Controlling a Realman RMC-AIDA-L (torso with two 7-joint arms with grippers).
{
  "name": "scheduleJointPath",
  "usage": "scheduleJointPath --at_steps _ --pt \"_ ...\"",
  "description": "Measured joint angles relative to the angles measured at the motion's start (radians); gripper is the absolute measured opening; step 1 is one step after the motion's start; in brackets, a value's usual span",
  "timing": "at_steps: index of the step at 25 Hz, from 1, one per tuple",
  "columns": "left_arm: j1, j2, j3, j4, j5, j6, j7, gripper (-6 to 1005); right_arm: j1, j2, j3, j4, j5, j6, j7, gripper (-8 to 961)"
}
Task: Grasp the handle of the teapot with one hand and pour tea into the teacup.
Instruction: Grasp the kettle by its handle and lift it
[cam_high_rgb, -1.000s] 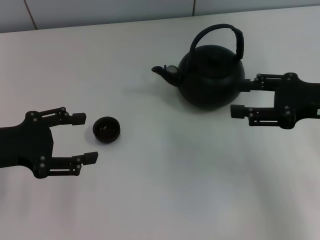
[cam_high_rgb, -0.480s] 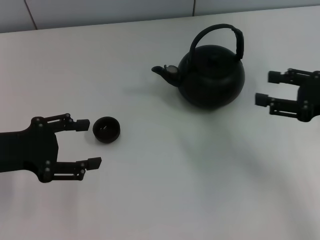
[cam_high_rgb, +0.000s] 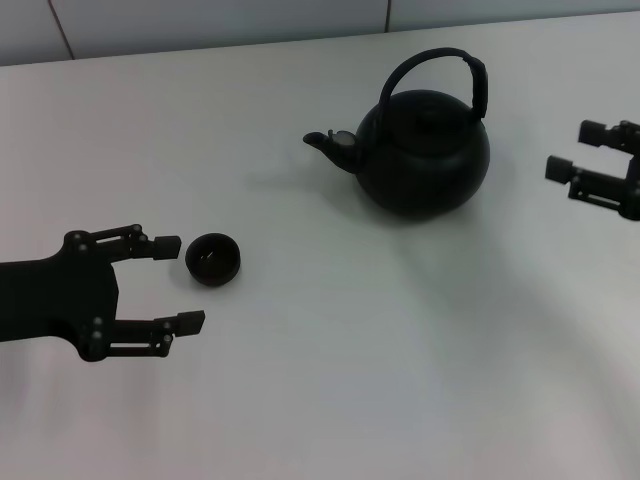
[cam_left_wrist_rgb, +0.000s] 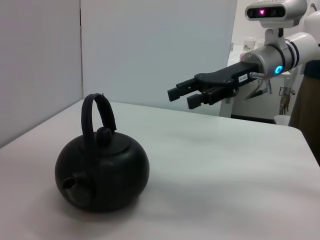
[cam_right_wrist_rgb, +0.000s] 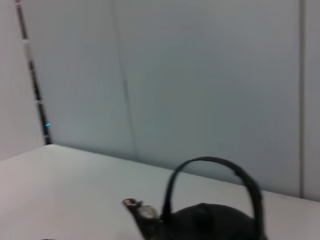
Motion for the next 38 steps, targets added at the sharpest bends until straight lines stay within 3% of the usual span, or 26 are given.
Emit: scheduleJointPath --at_steps 20,38 --pt "-0.012 0.000 -0.005 -0.005 0.000 -0.018 -0.014 850 0.207 -0.002 0.004 0.267 0.007 0.262 -0.072 717" --pt "-0.036 -0.001 -0.014 -0.026 -0.001 -0.041 -0.028 849 0.263 -0.003 -0.004 0.331 0.065 0.325 -0.135 716"
